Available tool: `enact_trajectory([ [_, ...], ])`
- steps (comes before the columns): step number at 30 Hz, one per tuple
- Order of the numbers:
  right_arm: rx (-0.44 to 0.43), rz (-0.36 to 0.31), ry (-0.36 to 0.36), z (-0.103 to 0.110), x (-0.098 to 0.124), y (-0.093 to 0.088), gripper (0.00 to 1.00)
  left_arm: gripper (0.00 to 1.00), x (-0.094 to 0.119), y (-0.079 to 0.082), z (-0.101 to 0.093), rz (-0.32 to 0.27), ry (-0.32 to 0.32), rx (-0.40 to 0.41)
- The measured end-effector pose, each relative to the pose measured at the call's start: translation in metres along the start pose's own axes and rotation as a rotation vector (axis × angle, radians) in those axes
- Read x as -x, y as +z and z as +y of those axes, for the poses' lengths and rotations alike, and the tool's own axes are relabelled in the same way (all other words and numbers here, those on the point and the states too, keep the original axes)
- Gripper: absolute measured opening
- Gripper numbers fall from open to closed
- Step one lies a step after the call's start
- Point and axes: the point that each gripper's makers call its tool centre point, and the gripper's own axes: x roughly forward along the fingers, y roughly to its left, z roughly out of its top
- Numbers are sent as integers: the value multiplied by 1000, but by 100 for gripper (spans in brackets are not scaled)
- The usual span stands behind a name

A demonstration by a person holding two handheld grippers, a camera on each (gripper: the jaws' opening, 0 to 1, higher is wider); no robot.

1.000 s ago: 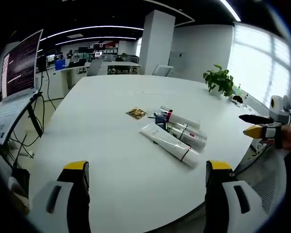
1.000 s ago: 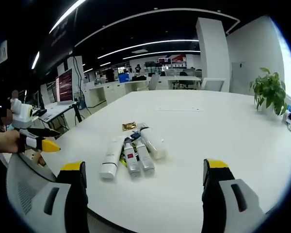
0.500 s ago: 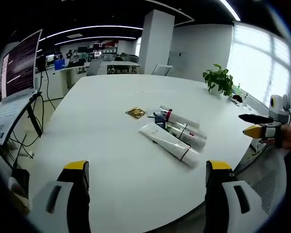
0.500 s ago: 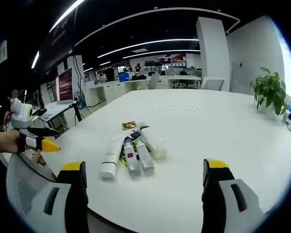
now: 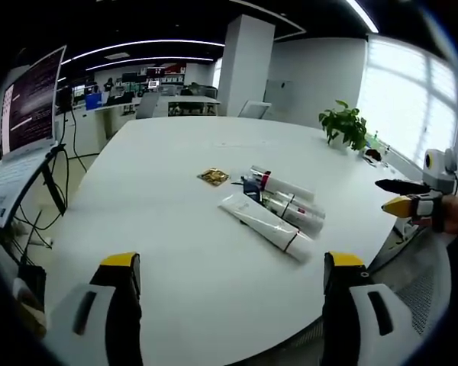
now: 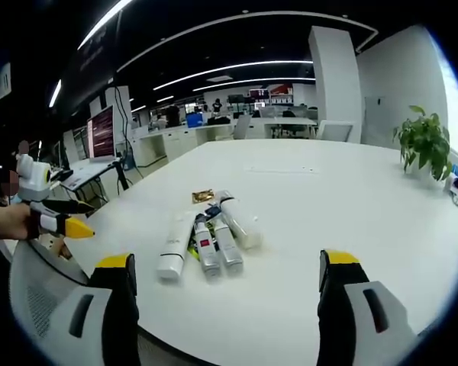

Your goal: Arrange the skincare products in the storage area until every visible bottle or jar stands upright without overlapping.

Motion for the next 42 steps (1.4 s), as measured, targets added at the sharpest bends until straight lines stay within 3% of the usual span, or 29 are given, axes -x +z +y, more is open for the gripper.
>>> enact_trajectory([
  [17, -3, -3, -2, 0, 0, 0, 99, 92, -1, 0, 1, 1, -5, -1],
  [25, -66, -16, -10, -10, -5, 4, 95, 92, -1, -1, 2, 5, -12, -4],
  [42, 9, 29, -11, -29, -26, 10, 90, 91, -2, -1, 2, -2, -16, 15],
])
